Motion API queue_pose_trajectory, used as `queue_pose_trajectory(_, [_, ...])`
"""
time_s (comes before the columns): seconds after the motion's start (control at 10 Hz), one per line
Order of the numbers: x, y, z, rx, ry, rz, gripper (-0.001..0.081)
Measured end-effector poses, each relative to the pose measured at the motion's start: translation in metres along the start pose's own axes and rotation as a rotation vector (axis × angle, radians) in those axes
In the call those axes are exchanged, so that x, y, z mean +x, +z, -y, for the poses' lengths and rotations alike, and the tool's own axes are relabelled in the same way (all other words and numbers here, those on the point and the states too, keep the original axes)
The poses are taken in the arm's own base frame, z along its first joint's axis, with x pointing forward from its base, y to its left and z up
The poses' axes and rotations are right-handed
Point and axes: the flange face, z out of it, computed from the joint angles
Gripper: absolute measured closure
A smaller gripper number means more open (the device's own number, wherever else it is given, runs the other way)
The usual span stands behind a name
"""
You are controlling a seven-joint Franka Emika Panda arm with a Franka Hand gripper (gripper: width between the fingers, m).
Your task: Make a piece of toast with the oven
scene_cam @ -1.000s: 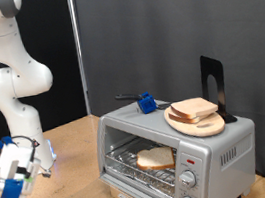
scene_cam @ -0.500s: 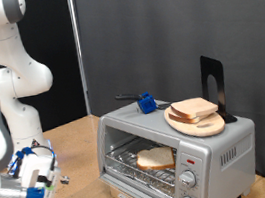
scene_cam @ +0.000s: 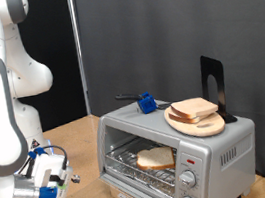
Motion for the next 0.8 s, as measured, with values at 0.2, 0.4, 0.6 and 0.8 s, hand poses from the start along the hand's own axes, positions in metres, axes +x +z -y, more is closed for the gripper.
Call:
queue_pose_trajectory(0.2, [-0.016, -0.001, 0.016, 0.061, -0.026, 0.111, 0.0000])
queue_pose_trajectory(0.4, [-0.036, -0.006, 0.035, 0.109, -0.063, 0.199, 0.0000])
queue_pose_trajectory(0.6, [-0.055, -0.008, 0.053, 0.135, -0.100, 0.255, 0.0000])
queue_pose_trajectory(0.8, [-0.076, -0.007, 0.068, 0.140, -0.138, 0.275, 0.0000])
